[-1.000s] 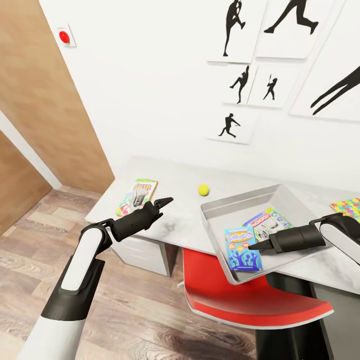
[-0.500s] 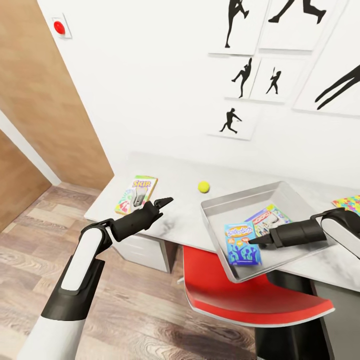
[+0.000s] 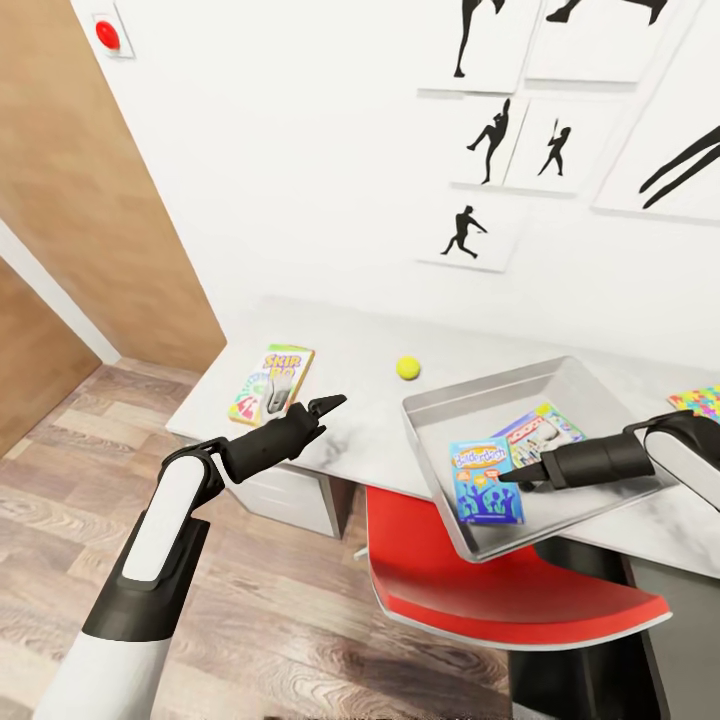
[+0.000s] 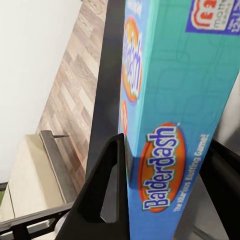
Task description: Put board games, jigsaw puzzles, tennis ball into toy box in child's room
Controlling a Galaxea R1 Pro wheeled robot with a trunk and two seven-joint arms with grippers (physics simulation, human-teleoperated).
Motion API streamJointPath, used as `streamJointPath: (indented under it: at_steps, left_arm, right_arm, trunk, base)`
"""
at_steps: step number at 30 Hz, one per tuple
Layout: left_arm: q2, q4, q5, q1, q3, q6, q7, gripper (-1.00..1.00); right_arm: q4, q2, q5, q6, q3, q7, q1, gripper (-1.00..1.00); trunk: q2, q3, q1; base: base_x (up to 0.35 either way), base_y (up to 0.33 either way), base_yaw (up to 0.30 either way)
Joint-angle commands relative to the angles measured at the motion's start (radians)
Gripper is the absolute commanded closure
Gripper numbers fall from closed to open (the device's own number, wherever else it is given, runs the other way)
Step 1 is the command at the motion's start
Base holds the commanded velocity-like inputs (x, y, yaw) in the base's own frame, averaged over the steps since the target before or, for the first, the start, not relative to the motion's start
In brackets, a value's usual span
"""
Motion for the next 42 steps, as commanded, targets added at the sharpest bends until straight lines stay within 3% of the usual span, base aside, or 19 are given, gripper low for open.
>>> streamJointPath:
  at_steps: [1,23,42]
  left_arm:
    - [0.0,-0.001,0.011,-0.001,0.001,0.002,0.01,-1.0]
    - [0.0,-0.001,0.01,-0.001,0.0,0.002,0.01,-1.0]
    - [0.0,-0.001,0.01,-0.001,0.0,0.002,0.01,-1.0]
  right_arm:
    - [0.0,-0.001,0.002,0.002,0.002,0.006,-0.004,1.0]
    - [0.001,-0.002,0.004,0.002,0.0,0.006,-0.016,1.0]
    - [0.001,-0.001,0.039,0.002,-0.004,0.006,-0.021,1.0]
  trunk:
    - [-0.002,-0.003,0.001]
    - [-0.002,-0.018,0.001]
    - [-0.002,-0.03,0.001]
  base:
    - [0.0,0.0,0.0]
    - [0.0,0.0,0.0]
    - [0.0,0.0,0.0]
